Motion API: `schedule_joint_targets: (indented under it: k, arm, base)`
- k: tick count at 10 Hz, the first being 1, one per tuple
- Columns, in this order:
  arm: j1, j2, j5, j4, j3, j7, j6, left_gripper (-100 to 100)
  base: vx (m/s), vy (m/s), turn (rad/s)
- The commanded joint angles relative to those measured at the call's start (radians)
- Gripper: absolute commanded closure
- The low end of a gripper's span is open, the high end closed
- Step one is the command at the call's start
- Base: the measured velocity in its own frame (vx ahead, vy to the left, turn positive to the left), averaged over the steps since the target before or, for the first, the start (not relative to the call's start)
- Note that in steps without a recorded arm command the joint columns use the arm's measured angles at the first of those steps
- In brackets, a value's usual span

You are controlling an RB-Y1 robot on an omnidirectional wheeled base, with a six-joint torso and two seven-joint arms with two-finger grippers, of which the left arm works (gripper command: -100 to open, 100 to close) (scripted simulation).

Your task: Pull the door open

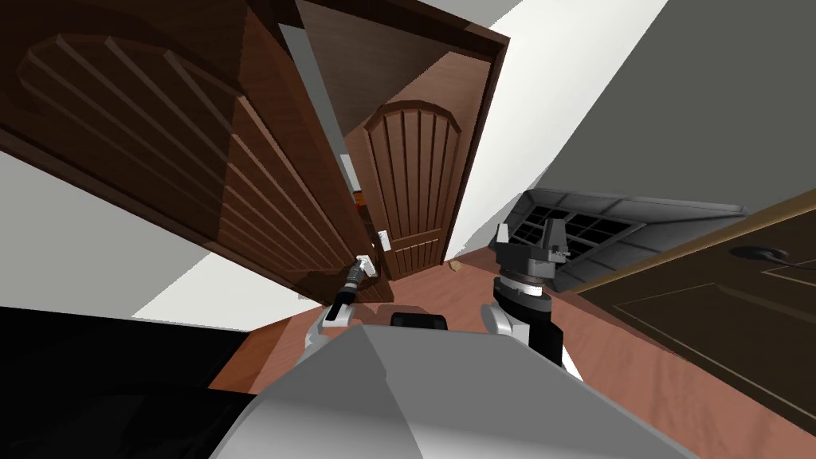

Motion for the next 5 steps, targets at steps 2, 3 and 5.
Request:
schedule_joint_targets:
  k: [2,3,5]
  arm:
    - [0.034,0.046,0.007,-0.013,-0.03,0.036,-0.033,100]
    - [0.042,0.058,0.008,-0.016,-0.037,0.045,-0.041,100]
    - [0.044,0.065,0.009,-0.015,-0.038,0.048,-0.042,100]
  base:
    - [-0.233,0.106,-0.236]
    - [-0.227,0.087,-0.155]
    - [-0.175,0.049,-0.124]
